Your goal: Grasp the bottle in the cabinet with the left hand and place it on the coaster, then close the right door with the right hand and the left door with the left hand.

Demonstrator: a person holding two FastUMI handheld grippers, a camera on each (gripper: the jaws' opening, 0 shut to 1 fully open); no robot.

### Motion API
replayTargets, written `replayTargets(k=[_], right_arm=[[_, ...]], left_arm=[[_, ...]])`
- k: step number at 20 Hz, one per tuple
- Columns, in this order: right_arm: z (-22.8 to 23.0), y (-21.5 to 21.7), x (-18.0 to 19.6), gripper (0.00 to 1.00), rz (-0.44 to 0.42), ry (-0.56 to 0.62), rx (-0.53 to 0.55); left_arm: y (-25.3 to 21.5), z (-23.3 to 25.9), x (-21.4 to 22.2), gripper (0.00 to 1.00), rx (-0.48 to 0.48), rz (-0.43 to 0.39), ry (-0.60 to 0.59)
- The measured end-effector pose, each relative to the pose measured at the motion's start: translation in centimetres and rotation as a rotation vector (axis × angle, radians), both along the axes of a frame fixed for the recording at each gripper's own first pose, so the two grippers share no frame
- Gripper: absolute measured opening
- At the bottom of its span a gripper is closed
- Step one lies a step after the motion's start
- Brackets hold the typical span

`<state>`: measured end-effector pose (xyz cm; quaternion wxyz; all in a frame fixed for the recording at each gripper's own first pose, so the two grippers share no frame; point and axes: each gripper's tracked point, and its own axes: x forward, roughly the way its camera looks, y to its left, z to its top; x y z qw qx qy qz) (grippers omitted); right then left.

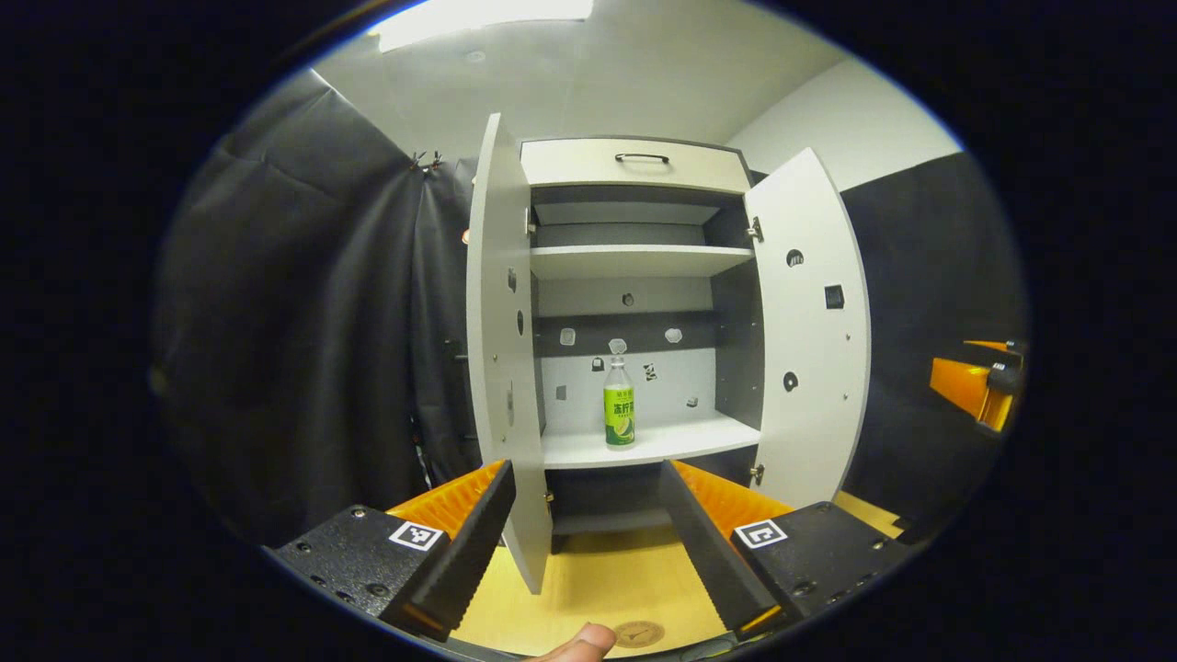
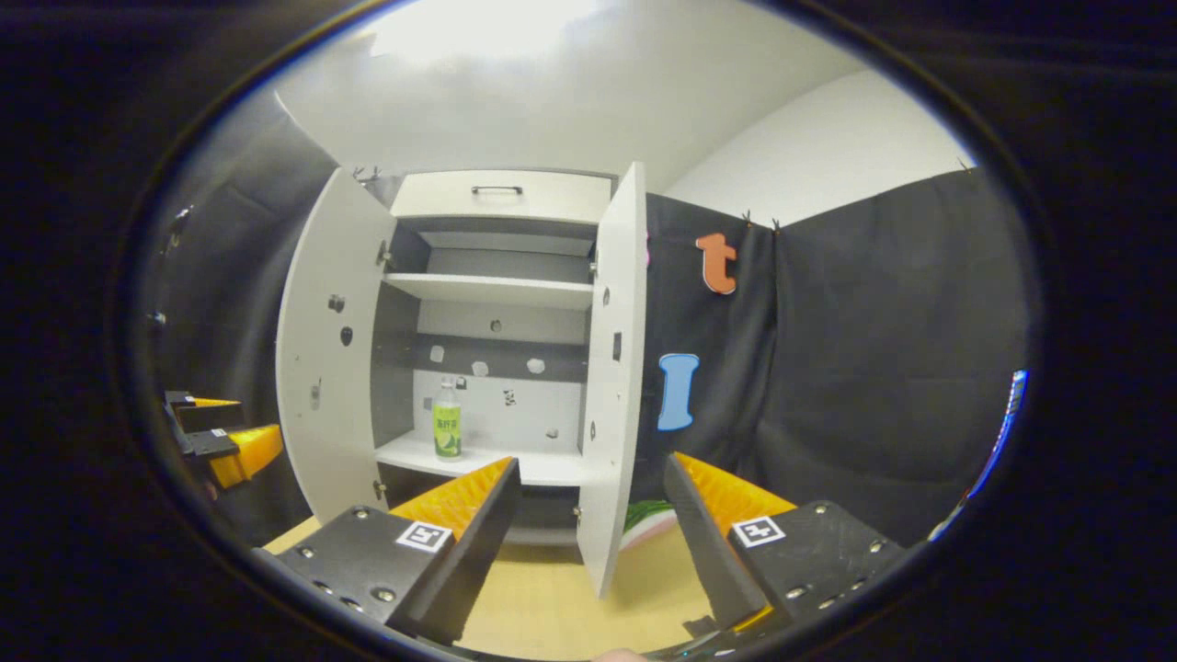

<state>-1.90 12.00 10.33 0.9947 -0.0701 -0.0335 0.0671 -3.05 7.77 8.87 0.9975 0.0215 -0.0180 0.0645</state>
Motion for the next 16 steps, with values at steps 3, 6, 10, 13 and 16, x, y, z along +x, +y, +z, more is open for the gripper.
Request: replayTargets(k=[3, 6, 10, 13, 16], right_arm=[[1.0, 0.4, 0.3, 0.94, 0.043, -0.005, 0.031], [0.9, -0.1, 0.4, 0.95, 0.077, 0.006, 0.054], [1.0, -2.0, 1.4, 0.93, 0.075, 0.008, 0.038], [1.7, -3.1, 1.8, 0.95, 0.068, -0.010, 0.053], [2.2, -3.1, 1.8, 0.94, 0.089, -0.017, 0.076]], left_arm=[[-1.7, 1.2, 0.4, 0.99, -0.050, -0.024, 0.007], [-2.4, 1.4, 1.0, 0.99, -0.034, -0.001, 0.011], [-4.3, 0.6, 1.7, 0.99, -0.040, 0.005, 0.049], [-4.9, 0.6, 2.2, 0.99, -0.042, 0.004, 0.054], [-6.6, 1.1, 3.8, 0.99, -0.038, -0.007, 0.059]])
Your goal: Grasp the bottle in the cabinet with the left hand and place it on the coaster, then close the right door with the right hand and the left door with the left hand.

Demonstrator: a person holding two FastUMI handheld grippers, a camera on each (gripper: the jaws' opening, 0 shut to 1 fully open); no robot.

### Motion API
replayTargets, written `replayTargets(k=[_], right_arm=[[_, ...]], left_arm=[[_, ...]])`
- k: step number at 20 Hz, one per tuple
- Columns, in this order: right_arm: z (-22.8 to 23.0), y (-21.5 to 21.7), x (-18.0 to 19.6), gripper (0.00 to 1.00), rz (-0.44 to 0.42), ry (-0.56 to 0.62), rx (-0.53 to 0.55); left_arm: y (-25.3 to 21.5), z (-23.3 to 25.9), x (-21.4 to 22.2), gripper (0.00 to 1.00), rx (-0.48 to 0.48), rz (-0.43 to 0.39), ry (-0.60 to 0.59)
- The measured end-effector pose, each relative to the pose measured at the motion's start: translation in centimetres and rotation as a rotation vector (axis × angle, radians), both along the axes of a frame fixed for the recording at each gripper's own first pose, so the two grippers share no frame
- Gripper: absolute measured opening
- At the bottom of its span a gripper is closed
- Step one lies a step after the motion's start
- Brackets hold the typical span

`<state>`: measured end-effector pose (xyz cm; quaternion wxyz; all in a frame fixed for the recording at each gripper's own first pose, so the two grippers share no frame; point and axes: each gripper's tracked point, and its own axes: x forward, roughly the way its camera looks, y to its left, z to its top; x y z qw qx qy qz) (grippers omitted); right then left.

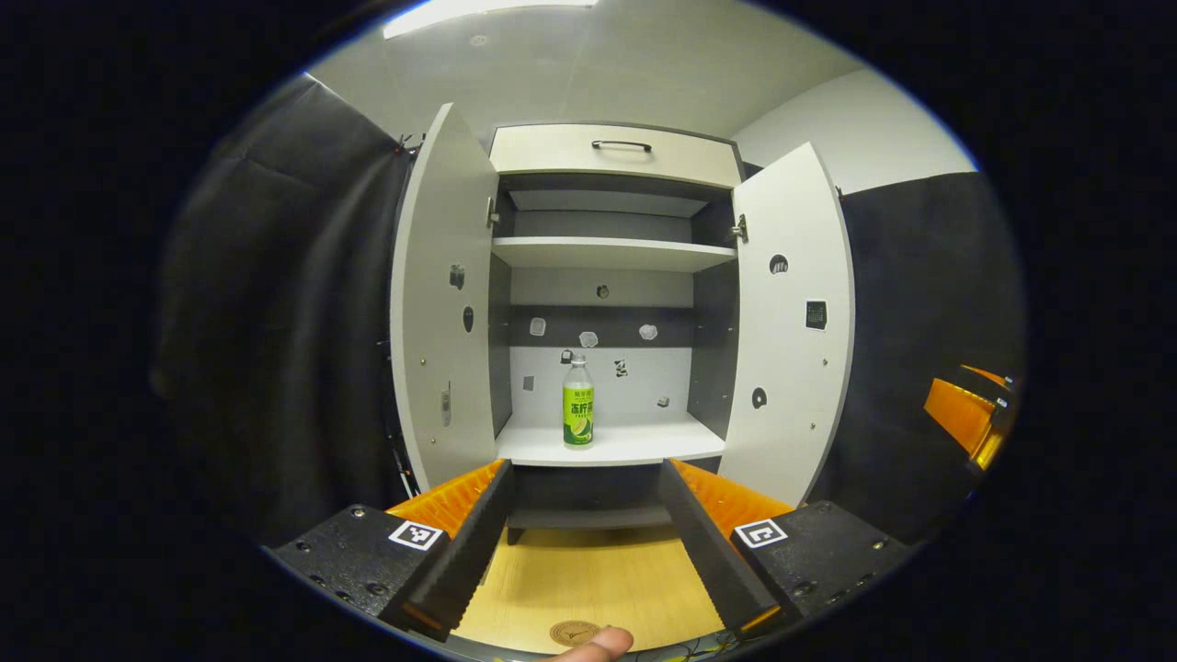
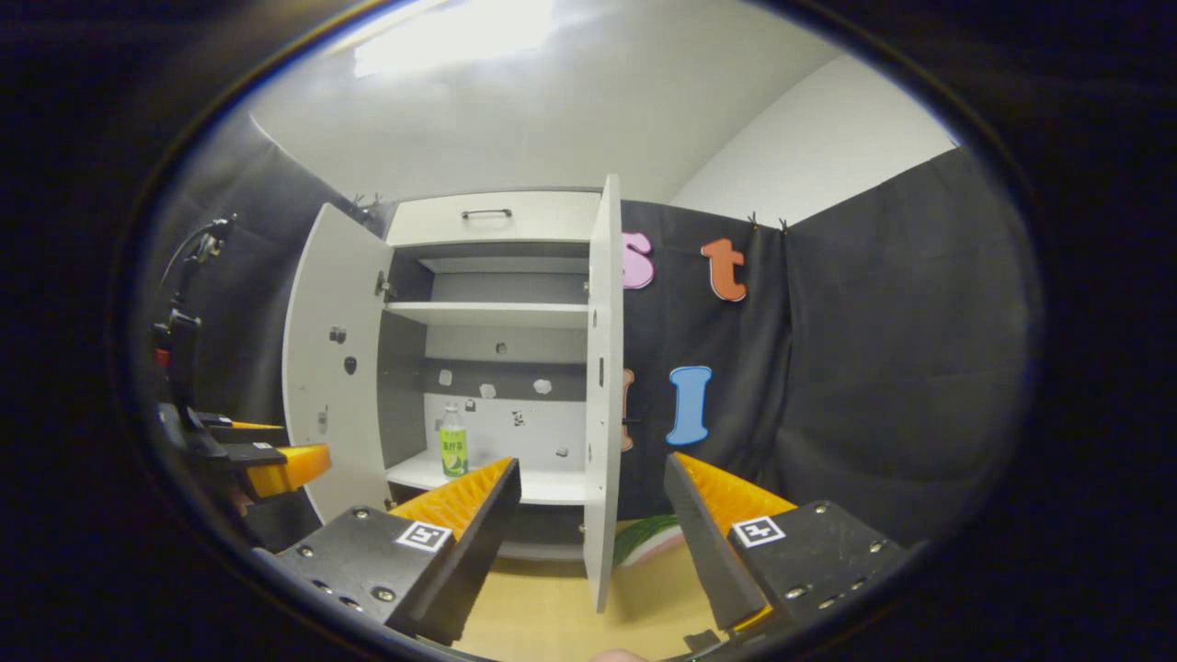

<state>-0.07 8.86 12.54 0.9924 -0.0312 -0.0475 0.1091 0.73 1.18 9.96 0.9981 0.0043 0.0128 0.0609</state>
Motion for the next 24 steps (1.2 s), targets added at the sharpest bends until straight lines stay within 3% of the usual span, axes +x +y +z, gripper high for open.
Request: replayTargets(k=[11, 16, 24], right_arm=[[-0.2, -0.1, 3.5, 0.95, -0.050, -0.010, -0.008], [-0.3, 0.7, 6.1, 0.95, -0.086, -0.009, 0.008], [-1.7, 0.6, 10.3, 0.95, -0.176, -0.007, -0.040]], left_arm=[[-0.1, 0.5, 6.7, 0.99, -0.024, -0.053, -0.024], [1.4, 0.3, 13.4, 0.99, 0.007, -0.071, -0.024], [2.7, -2.4, 25.6, 1.00, -0.072, -0.095, 0.009]])
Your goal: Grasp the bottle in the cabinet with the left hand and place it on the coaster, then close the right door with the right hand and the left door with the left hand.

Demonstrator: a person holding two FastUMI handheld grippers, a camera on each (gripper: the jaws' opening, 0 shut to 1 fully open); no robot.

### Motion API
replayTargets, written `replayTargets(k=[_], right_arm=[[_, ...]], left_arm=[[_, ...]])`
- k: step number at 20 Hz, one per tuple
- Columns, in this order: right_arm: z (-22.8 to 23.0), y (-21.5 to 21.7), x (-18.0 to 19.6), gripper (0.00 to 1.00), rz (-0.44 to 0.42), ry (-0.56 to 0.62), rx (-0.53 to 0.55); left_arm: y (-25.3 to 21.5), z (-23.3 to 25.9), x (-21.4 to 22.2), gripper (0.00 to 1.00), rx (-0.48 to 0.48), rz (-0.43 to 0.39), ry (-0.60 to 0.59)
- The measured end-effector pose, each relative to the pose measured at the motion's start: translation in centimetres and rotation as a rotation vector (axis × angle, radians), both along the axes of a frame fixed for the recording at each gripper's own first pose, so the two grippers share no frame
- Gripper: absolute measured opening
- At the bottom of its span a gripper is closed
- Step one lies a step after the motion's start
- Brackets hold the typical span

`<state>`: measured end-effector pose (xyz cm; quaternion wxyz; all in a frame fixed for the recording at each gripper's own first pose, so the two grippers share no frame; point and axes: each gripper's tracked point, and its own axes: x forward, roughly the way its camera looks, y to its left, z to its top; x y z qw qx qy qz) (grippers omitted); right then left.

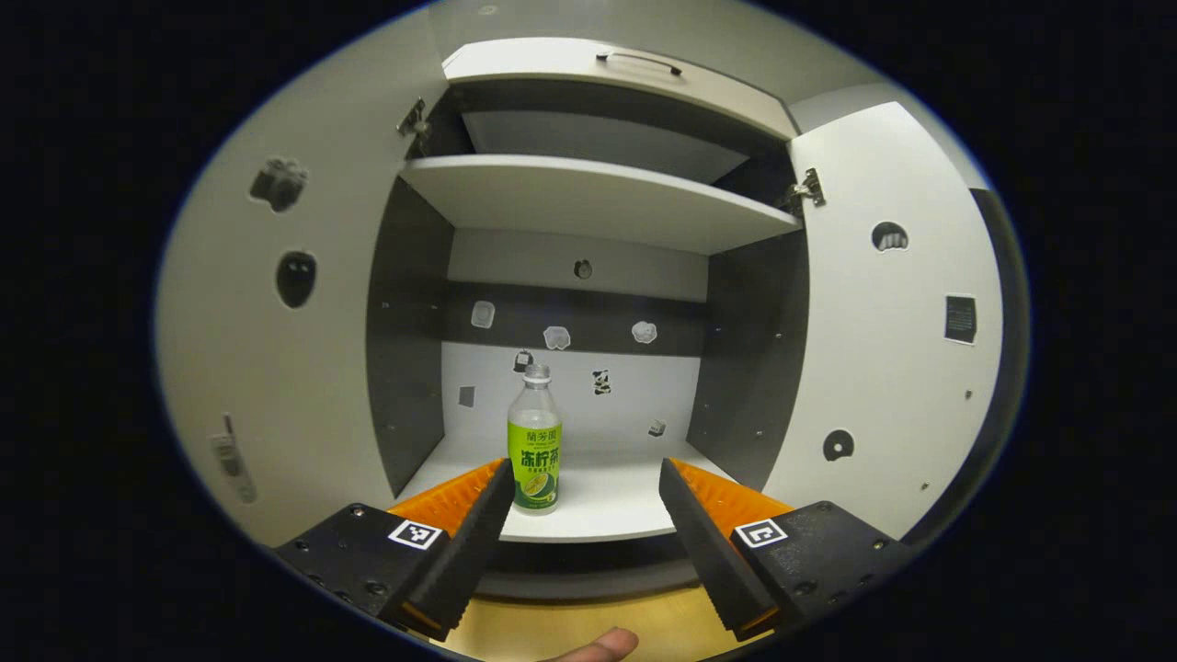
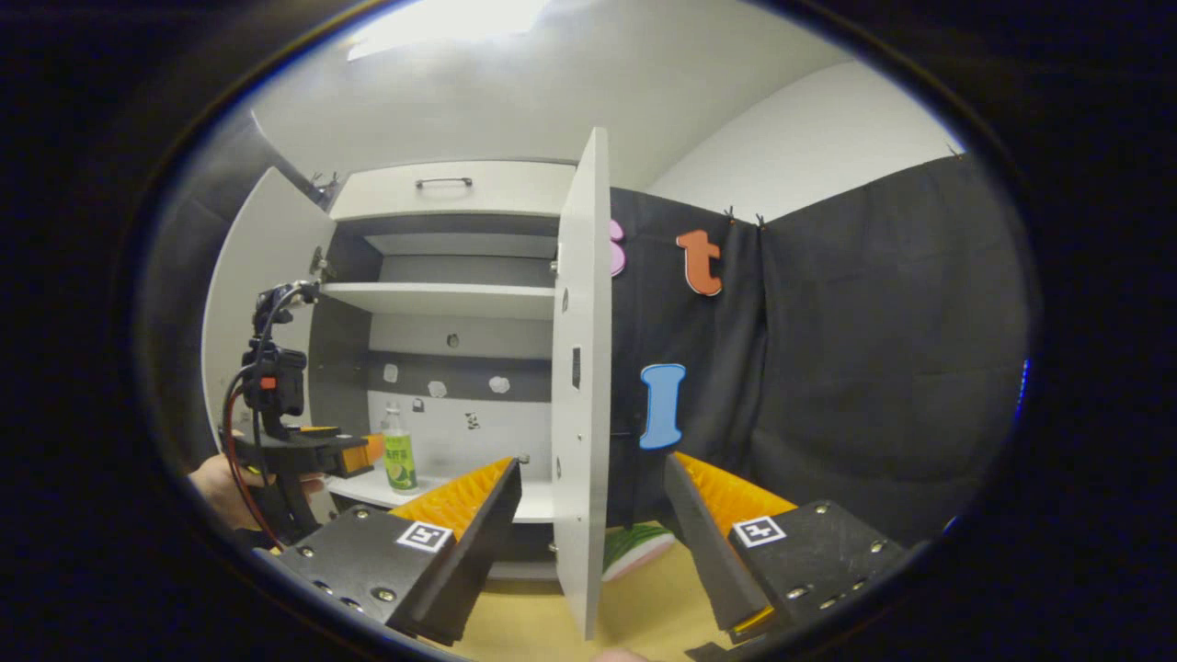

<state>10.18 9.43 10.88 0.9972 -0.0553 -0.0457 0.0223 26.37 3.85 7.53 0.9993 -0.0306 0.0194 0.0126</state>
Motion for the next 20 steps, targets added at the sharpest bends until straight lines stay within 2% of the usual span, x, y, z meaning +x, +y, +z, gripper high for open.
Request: replayTargets(k=[5, 13, 15, 17, 18, 20], right_arm=[[-0.7, 0.6, 1.7, 0.94, 0.000, 0.006, 0.003], [-0.8, 0.6, 2.5, 0.94, 0.022, -0.004, 0.059], [-1.5, 0.7, 2.7, 0.93, 0.020, 0.010, 0.042], [-2.3, 0.6, 2.6, 0.95, 0.019, 0.022, 0.017], [-2.7, 0.5, 2.4, 0.94, 0.016, 0.031, 0.007], [-3.1, 0.3, 2.1, 0.94, 0.015, 0.040, -0.007]], left_arm=[[-0.3, -1.1, 6.1, 1.00, 0.025, -0.003, -0.009], [4.7, -4.0, 12.1, 1.00, 0.070, 0.144, 0.021], [5.4, -3.8, 13.1, 1.00, 0.073, 0.151, -0.001], [6.4, -3.7, 14.5, 0.99, 0.109, 0.164, -0.018], [7.0, -3.5, 15.3, 0.99, 0.128, 0.177, -0.026], [7.2, -3.4, 16.7, 1.00, 0.124, 0.168, -0.032]])
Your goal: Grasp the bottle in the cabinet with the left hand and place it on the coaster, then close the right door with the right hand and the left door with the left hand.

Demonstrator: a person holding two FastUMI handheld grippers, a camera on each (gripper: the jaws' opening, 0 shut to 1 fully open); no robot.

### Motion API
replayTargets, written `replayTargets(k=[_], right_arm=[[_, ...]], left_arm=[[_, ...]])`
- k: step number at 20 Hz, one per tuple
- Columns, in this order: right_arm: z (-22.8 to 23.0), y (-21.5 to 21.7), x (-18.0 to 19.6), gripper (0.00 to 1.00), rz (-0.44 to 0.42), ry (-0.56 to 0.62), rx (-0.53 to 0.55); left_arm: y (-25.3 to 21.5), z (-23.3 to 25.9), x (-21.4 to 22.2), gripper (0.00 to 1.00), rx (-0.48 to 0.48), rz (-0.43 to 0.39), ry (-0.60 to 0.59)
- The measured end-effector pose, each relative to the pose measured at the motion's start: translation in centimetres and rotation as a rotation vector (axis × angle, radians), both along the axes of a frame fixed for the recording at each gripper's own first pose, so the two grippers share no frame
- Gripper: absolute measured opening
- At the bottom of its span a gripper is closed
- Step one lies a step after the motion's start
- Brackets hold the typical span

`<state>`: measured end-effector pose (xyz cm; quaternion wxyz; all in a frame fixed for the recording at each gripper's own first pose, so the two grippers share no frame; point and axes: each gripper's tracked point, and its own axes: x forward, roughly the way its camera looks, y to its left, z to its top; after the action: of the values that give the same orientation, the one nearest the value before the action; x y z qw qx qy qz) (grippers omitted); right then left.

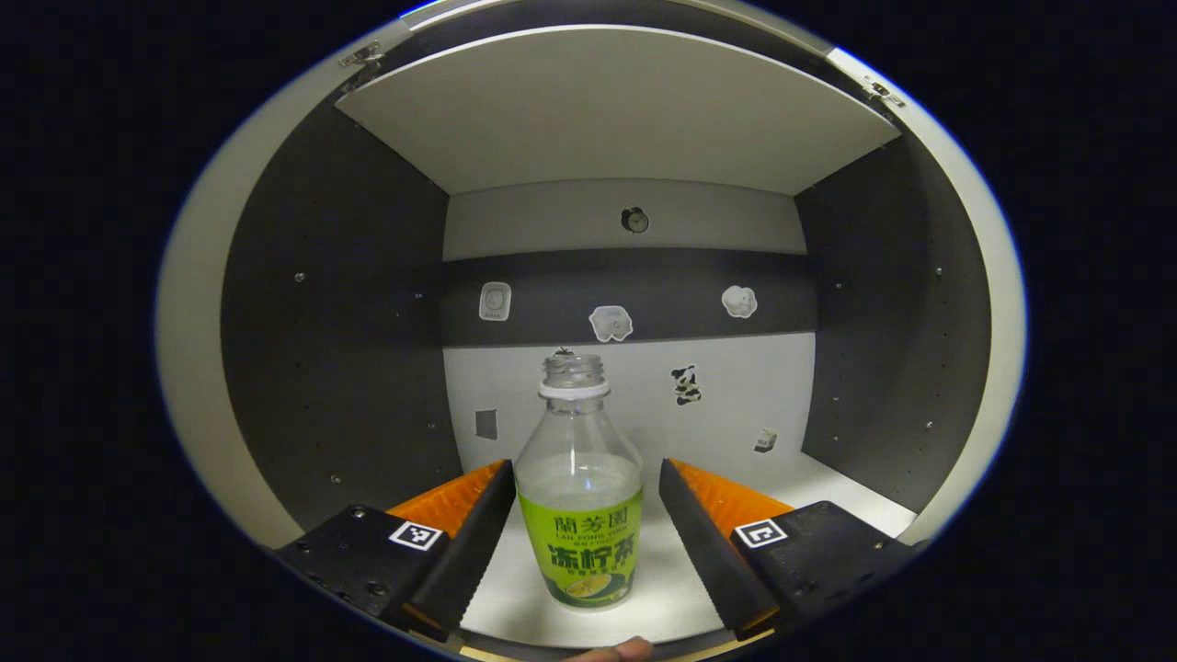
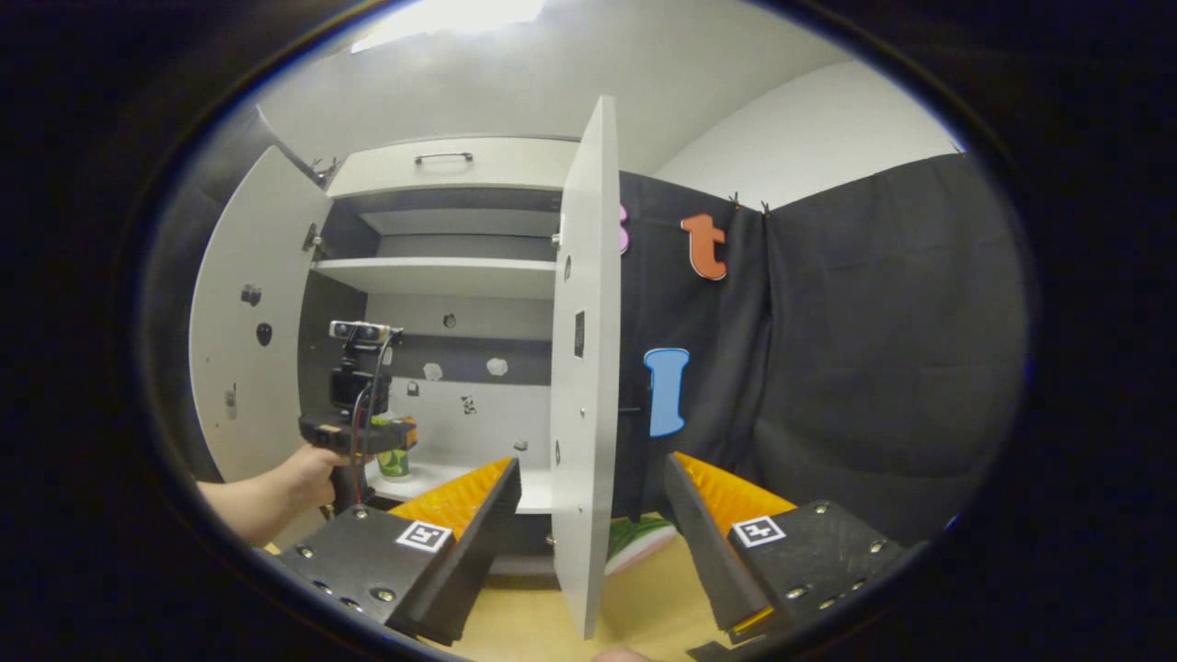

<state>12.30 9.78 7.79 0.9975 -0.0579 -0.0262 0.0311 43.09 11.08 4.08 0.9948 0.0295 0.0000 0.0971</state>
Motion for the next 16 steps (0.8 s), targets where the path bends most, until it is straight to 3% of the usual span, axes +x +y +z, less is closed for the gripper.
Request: replayTargets(k=[1, 3, 6, 16], right_arm=[[-0.1, -0.1, -0.2, 0.94, 0.003, 0.002, 0.001], [-0.2, -0.5, -0.8, 0.94, -0.003, 0.006, 0.007], [0.1, -1.3, -2.1, 0.94, -0.010, 0.000, 0.007], [0.2, -4.1, -7.6, 0.94, 0.016, 0.000, 0.043]], left_arm=[[0.0, -0.4, 0.4, 0.99, -0.018, -0.007, 0.012], [-0.1, -0.4, -0.1, 0.79, -0.043, -0.014, 0.043], [-0.2, 0.5, -2.0, 0.78, -0.054, -0.018, 0.048], [-2.8, 3.8, -14.9, 0.78, -0.117, -0.083, 0.003]])
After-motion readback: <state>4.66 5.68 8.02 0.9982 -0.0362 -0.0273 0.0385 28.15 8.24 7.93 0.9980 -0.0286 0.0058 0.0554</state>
